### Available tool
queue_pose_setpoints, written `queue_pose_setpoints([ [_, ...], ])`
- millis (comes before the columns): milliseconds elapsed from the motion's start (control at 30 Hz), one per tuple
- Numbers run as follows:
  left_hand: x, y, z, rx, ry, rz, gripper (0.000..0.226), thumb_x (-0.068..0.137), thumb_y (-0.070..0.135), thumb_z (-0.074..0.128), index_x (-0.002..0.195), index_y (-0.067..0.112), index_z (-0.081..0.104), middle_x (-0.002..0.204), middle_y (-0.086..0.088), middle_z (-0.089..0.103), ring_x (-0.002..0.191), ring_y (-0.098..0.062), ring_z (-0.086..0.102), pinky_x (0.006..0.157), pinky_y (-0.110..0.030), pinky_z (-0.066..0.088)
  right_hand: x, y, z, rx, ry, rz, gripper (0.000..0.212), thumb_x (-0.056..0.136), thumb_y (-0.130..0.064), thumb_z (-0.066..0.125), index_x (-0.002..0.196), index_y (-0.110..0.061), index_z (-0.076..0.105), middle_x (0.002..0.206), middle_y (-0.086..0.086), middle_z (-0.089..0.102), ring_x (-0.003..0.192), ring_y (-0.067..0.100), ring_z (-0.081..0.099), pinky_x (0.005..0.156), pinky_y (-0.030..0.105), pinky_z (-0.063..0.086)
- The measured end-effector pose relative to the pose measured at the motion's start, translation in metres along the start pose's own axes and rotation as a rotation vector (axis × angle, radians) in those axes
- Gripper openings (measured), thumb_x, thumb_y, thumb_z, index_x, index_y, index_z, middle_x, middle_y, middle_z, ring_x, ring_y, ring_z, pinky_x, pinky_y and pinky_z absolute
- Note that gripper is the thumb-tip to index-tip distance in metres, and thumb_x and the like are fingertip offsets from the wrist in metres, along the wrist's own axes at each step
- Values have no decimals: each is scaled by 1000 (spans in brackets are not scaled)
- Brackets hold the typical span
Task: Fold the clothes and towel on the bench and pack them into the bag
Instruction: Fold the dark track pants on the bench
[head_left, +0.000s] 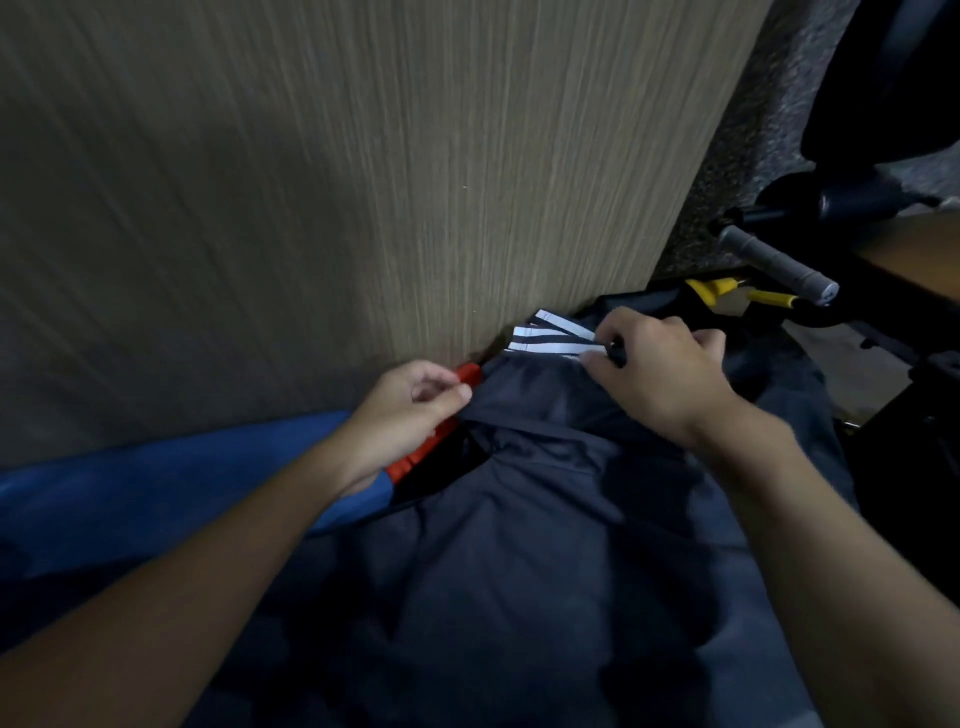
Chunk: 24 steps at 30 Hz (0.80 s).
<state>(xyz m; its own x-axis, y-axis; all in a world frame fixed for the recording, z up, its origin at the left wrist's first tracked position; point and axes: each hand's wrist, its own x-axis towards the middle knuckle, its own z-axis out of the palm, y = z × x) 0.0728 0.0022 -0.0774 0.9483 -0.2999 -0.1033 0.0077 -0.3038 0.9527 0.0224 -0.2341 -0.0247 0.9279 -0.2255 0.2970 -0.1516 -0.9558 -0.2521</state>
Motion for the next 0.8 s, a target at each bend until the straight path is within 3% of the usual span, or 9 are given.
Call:
queue_pose_setpoints([
  [100, -4, -6, 2, -2, -35, -32, 8, 92, 21, 69, 98, 22, 65, 108, -13, 72, 78, -2, 61, 70, -16, 45, 17, -11, -4, 47, -142, -48, 30, 87, -57, 58, 101, -30, 59, 109, -5, 59, 115, 24, 47, 96, 45, 26],
  [200, -4, -2, 1, -26, -36, -1, 10, 90, 22, 72, 98, 21, 67, 106, -9, 73, 78, 1, 61, 68, -13, 44, 28, -22, 2, -87, -204, -112, 19, 85, -51, 63, 92, -33, 60, 113, -5, 53, 117, 23, 43, 97, 45, 25],
  [267, -6, 1, -6, -45, -82, 7, 21, 84, 21, 78, 102, 22, 67, 104, -2, 72, 84, -2, 63, 74, -15, 48, 31, -24, 5, -142, -179, -142, 9, 90, -39, 58, 84, -32, 57, 109, -3, 53, 115, 25, 44, 95, 45, 26],
  [367, -8, 0, -12, 21, -134, 3, 27, 77, 13, 84, 99, 20, 70, 99, 0, 70, 90, -9, 65, 81, -17, 52, 37, -23, 3, -14, -50, -95, 15, 96, -31, 49, 83, -25, 56, 100, -1, 53, 104, 26, 47, 89, 44, 27],
  [433, -5, 0, -12, 17, -67, 15, 19, 79, 11, 82, 92, 17, 69, 91, -2, 69, 81, -7, 64, 72, -15, 50, 45, -25, 0, 112, -6, 1, 19, 97, -30, 47, 81, -22, 54, 92, 0, 55, 94, 27, 49, 85, 43, 27],
  [533, 7, 5, -6, -19, 75, 32, 9, 90, 13, 71, 82, 15, 67, 74, -1, 65, 58, -1, 57, 53, -14, 46, 52, -23, 1, 76, -80, 69, 19, 97, -30, 46, 83, -20, 55, 84, 0, 58, 88, 26, 51, 84, 42, 26],
  [633, 17, 11, 0, -70, 186, -17, 17, 98, 8, 59, 82, 15, 60, 79, -4, 63, 64, -11, 60, 49, -15, 46, 47, -13, 2, 62, -73, 66, 18, 96, -28, 43, 89, -20, 59, 88, 1, 61, 93, 28, 53, 84, 42, 24],
  [733, 16, 10, 1, 32, 212, 5, 10, 98, 7, 55, 102, 16, 57, 95, -2, 64, 79, -16, 61, 65, -22, 50, 29, 3, -7, 95, -77, 52, 14, 95, -35, 50, 100, -24, 58, 99, -1, 63, 102, 26, 53, 85, 40, 24],
  [800, 3, 7, 2, 213, 213, 90, 21, 96, 10, 57, 116, 16, 56, 104, -1, 62, 91, -17, 60, 82, -28, 48, 9, 19, -15, 92, -60, 50, 19, 94, -41, 54, 107, -27, 58, 108, -3, 62, 107, 24, 53, 88, 41, 27],
])
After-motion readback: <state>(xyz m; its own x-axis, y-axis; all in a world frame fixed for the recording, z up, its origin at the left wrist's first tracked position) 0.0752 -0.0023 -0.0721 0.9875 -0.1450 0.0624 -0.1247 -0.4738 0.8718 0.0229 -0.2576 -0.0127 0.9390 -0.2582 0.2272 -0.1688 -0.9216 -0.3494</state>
